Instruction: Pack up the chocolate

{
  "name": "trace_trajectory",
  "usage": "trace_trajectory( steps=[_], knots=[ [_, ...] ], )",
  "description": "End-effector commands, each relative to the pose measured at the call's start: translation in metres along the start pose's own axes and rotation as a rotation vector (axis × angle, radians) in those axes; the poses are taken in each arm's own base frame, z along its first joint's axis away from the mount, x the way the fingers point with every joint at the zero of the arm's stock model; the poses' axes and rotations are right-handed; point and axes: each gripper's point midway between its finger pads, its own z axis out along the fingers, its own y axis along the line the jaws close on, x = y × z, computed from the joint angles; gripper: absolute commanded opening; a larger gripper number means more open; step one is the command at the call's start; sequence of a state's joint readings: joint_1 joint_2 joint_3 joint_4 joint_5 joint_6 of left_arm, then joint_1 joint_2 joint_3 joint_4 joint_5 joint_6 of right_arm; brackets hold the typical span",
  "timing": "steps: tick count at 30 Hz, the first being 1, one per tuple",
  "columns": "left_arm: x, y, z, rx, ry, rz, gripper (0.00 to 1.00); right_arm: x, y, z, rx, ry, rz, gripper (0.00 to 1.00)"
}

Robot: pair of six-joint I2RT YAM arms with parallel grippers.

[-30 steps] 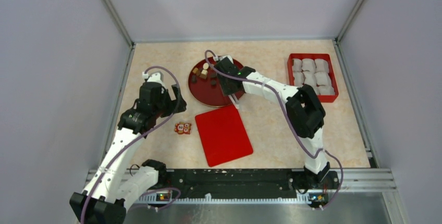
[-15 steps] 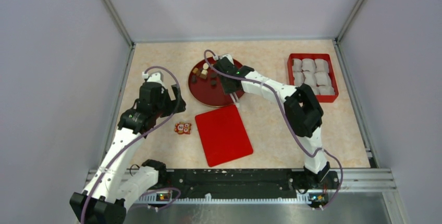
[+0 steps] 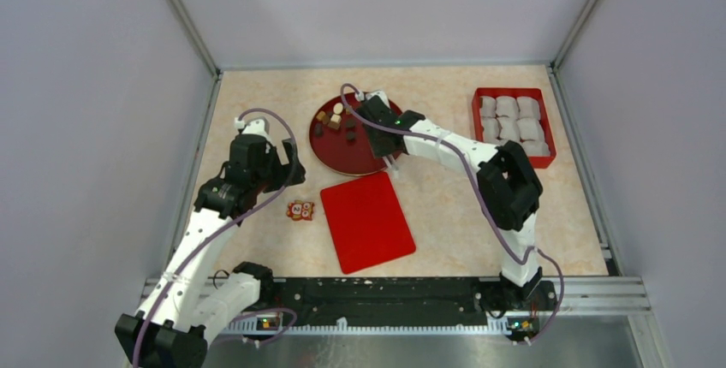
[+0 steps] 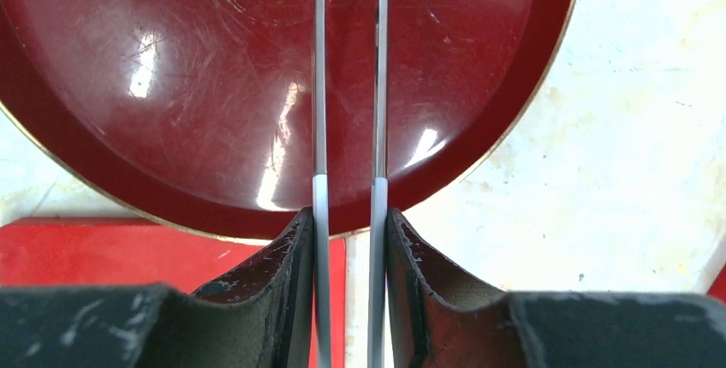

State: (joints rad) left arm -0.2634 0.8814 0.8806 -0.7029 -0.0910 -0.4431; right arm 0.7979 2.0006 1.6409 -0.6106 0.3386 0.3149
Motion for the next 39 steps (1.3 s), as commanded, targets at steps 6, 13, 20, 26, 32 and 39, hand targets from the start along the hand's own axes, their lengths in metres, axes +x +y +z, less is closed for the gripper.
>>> trace_trajectory(
  steps=[6, 13, 20, 26, 32, 39],
  knots=[
    [-0.013, -0.005, -0.009, 0.027, -0.058, -0.008, 0.99, -0.032, -0.005, -0.056, -0.055, -0.142, 0.053, 0.13],
    [-0.01, -0.005, -0.007, 0.034, -0.05, -0.009, 0.99, -0.031, -0.008, -0.072, -0.094, -0.147, 0.063, 0.13],
    [-0.013, -0.006, -0.007, 0.035, -0.058, -0.007, 0.99, -0.032, -0.013, -0.078, -0.111, -0.15, 0.072, 0.13],
    [-0.012, -0.006, -0.006, 0.033, -0.054, -0.001, 0.99, -0.037, -0.049, -0.094, -0.065, -0.184, 0.126, 0.14],
    [-0.015, -0.008, -0.004, 0.042, -0.055, 0.0, 0.99, -0.027, -0.13, -0.126, 0.036, -0.24, 0.275, 0.14],
    [-0.015, -0.015, 0.003, 0.068, -0.042, -0.004, 0.99, 0.034, -0.229, -0.143, 0.178, -0.201, 0.481, 0.15]
  ],
)
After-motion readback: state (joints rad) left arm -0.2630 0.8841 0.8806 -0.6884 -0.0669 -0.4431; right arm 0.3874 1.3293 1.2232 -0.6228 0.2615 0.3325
